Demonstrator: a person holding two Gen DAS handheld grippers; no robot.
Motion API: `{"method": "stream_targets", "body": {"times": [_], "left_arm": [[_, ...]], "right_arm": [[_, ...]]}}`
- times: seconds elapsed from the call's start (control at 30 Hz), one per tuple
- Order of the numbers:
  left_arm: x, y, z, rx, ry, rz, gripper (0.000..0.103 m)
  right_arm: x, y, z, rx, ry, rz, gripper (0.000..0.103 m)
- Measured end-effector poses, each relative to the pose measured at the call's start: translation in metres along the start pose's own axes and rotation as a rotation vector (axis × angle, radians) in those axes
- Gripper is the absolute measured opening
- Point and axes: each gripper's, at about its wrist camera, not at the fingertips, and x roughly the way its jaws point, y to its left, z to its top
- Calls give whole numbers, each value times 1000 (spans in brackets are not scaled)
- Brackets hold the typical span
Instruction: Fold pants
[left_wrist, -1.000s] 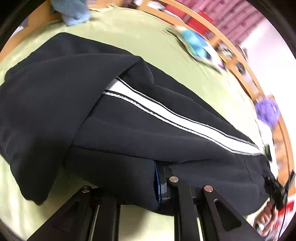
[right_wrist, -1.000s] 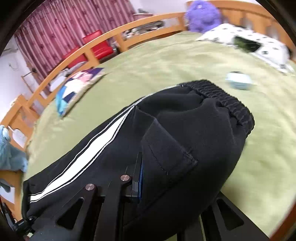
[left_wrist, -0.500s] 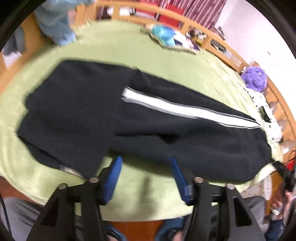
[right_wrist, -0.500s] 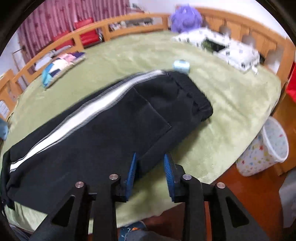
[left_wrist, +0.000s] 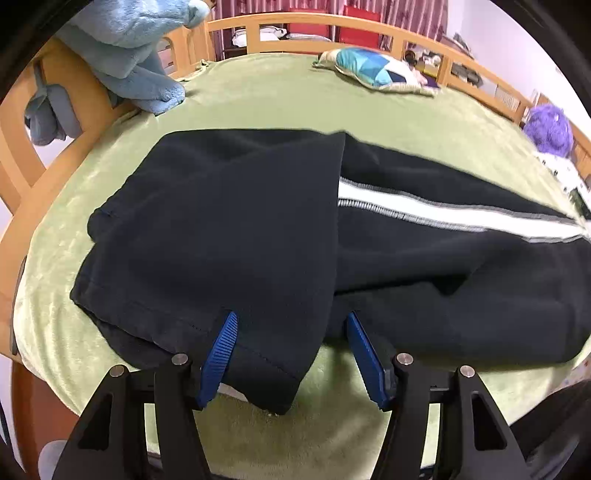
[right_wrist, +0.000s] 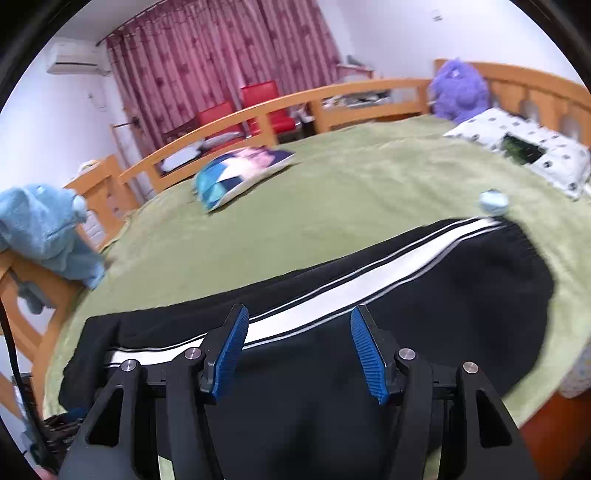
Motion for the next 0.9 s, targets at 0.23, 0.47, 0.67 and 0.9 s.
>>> {"method": "stream_targets", "body": {"times": [0.23,0.47,0.67,0.9], "left_arm": [[-12,23,33,7,-91,44,13],[-19,61,119,-13,-220,100,9],[7,102,164,-95,-210,116,9],[44,117,157,-136,-112,131,59]], "right_arm": [[30,28,-16,-92,86,-18,57],[36,32,-18,-113,97,-54,57],[43,32,-16,-144,86,-124,57],[63,50,-17,-205,125,-111,57]]}}
